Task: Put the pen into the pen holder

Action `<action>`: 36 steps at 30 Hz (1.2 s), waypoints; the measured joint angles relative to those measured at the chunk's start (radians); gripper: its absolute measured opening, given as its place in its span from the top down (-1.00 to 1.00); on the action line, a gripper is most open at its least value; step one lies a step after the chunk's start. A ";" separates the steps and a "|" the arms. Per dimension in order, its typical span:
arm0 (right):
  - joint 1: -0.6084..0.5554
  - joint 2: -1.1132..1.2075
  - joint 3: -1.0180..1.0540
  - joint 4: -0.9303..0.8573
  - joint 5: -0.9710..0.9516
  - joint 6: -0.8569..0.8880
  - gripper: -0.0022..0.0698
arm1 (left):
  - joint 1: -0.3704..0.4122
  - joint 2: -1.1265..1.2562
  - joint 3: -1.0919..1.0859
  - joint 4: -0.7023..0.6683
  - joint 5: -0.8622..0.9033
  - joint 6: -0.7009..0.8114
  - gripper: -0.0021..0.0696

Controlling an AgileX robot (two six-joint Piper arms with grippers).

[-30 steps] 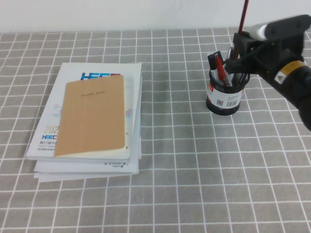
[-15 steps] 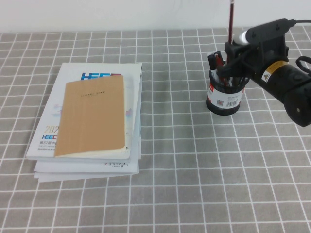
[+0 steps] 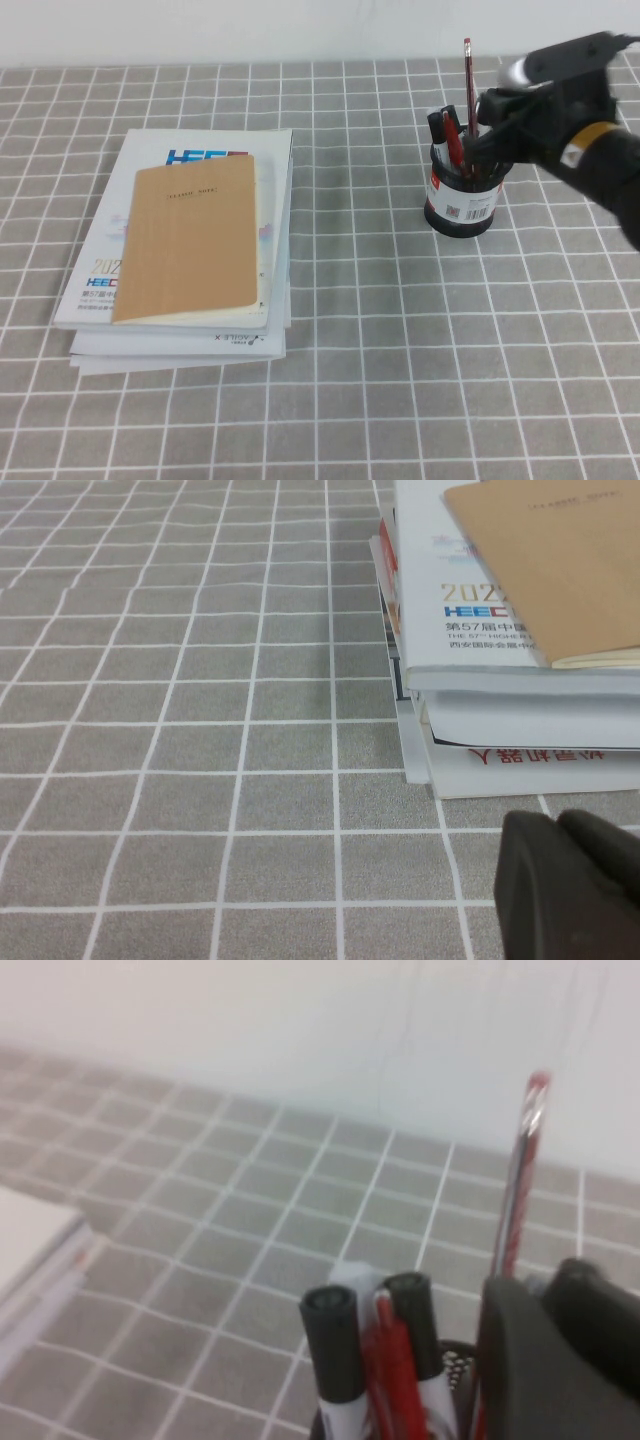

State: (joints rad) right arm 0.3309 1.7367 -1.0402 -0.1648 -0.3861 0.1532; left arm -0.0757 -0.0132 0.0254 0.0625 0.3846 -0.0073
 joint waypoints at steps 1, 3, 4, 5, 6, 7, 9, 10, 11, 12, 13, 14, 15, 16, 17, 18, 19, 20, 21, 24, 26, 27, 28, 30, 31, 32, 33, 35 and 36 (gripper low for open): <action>0.000 -0.034 0.023 -0.002 0.000 0.011 0.84 | 0.000 0.000 0.000 0.000 0.000 0.000 0.96; 0.000 -0.115 0.080 -0.004 0.000 0.024 0.91 | 0.000 0.000 0.000 0.000 0.000 0.000 0.96; 0.000 -0.151 0.108 -0.006 0.000 0.028 0.93 | 0.000 0.000 0.000 0.000 0.000 0.000 0.96; 0.000 -0.199 0.144 -0.016 0.000 0.028 0.95 | 0.000 0.000 0.000 0.000 0.000 0.000 0.96; 0.000 -0.251 0.181 -0.030 0.001 0.032 0.96 | 0.000 0.000 0.000 0.000 0.000 0.000 0.96; 0.000 -0.304 0.218 -0.042 0.005 0.032 0.96 | 0.000 0.000 0.000 0.000 0.000 0.000 0.96; 0.000 -0.405 0.278 -0.055 0.026 0.034 0.97 | 0.000 0.000 0.000 0.000 0.000 0.000 0.96; 0.000 -0.463 0.307 -0.056 0.044 0.036 0.97 | 0.000 0.000 0.000 0.000 0.000 0.000 0.96; 0.000 -0.509 0.327 -0.059 0.065 0.036 0.97 | 0.000 0.000 0.000 0.000 0.000 0.000 0.96; 0.000 -0.579 0.350 -0.059 0.097 0.036 0.97 | 0.000 0.000 0.000 0.000 0.000 0.000 0.96; 0.000 -0.634 0.371 -0.060 0.133 0.036 0.97 | 0.000 0.000 0.000 0.000 0.000 0.000 0.96; 0.000 -0.676 0.390 -0.060 0.160 0.036 0.97 | 0.000 0.000 0.000 0.000 0.000 0.000 0.96; 0.000 -0.726 0.408 -0.064 0.193 0.036 0.97 | 0.000 0.000 0.000 0.000 0.000 0.000 0.96; 0.000 -0.772 0.426 -0.065 0.222 0.036 0.97 | 0.000 0.000 0.000 0.000 0.000 0.000 0.96; 0.000 -0.805 0.441 -0.071 0.240 0.036 0.97 | 0.000 0.000 0.000 0.000 0.000 0.000 0.96; 0.000 -0.844 0.459 -0.079 0.256 0.036 0.97 | 0.000 0.000 0.000 0.000 0.000 0.000 0.96; 0.000 -0.873 0.474 -0.085 0.264 0.036 0.97 | 0.000 0.000 0.000 0.000 0.000 0.000 0.96; -0.002 -0.908 0.492 -0.087 0.271 0.036 0.97 | 0.000 0.000 0.000 0.000 0.000 0.000 0.96; -0.002 -0.942 0.511 -0.090 0.276 0.036 0.97 | 0.000 0.000 0.000 0.000 0.000 0.000 0.96; -0.002 -1.035 0.569 -0.091 0.286 0.036 0.97 | 0.000 0.000 0.000 0.000 0.000 0.000 0.96; -0.002 -1.086 0.604 -0.091 0.306 0.036 0.97 | 0.000 0.000 0.000 0.000 0.000 0.000 0.96; -0.002 -1.112 0.622 -0.091 0.320 0.036 0.97 | 0.000 0.000 0.000 0.000 0.000 0.000 0.96; -0.002 -1.135 0.641 -0.091 0.335 0.036 0.97 | 0.000 0.000 0.000 0.000 0.000 0.000 0.96; -0.002 -1.172 0.678 -0.083 0.355 0.036 0.97 | 0.000 0.000 0.000 0.000 0.000 0.000 0.96; -0.002 -1.196 0.701 -0.071 0.367 0.036 0.97 | 0.000 0.000 0.000 0.000 0.000 0.000 0.96; -0.002 -1.225 0.727 -0.055 0.379 0.036 0.97 | 0.000 0.000 0.000 0.000 0.000 0.000 0.96; -0.007 -1.258 0.755 -0.038 0.386 0.036 0.97 | 0.000 0.000 0.000 0.000 0.000 0.000 0.96; -0.034 -1.327 0.809 -0.022 0.400 0.036 0.97 | 0.000 0.000 0.000 0.000 0.000 0.000 0.96; -0.057 -1.366 0.841 -0.015 0.400 0.036 0.97 | 0.000 0.000 0.000 0.000 0.000 0.000 0.96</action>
State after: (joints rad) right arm 0.2738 0.3711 -0.1997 -0.1796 0.0140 0.1895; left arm -0.0757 -0.0132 0.0254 0.0625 0.3846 -0.0073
